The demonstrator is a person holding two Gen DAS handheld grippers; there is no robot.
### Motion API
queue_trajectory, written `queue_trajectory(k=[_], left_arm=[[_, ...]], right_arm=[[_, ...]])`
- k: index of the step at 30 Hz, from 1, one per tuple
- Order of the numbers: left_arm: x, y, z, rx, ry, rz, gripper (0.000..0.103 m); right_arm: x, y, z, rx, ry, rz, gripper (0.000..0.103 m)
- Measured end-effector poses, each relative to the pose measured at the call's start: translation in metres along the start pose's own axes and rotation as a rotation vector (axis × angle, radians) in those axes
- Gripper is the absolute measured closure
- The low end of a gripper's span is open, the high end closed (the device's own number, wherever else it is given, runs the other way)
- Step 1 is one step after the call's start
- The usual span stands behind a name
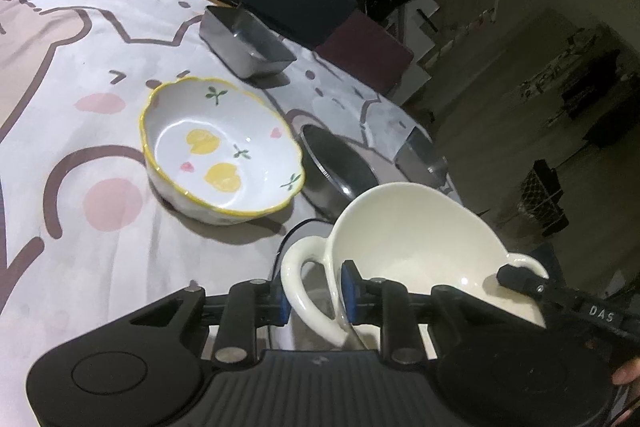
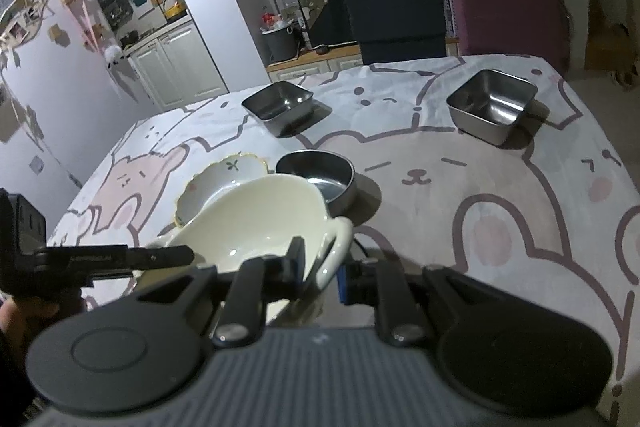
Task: Organize plates and bowls
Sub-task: 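Carry the cream bowl with both tools beside the yellow-rimmed bowl and lower it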
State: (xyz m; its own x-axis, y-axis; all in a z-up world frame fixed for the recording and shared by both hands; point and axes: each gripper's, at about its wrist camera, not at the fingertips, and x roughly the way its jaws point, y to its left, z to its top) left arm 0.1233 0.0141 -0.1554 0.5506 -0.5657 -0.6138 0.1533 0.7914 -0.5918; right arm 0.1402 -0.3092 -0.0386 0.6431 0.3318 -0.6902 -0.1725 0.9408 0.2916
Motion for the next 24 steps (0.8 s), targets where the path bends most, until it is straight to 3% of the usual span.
queue_trajectory(k=[24], left_arm=[[0.028,0.017,-0.017,-0.015,0.076,0.053,0.075]], right_arm=[[0.03,0.004,-0.001,-0.056,0.112,-0.063,0.083]])
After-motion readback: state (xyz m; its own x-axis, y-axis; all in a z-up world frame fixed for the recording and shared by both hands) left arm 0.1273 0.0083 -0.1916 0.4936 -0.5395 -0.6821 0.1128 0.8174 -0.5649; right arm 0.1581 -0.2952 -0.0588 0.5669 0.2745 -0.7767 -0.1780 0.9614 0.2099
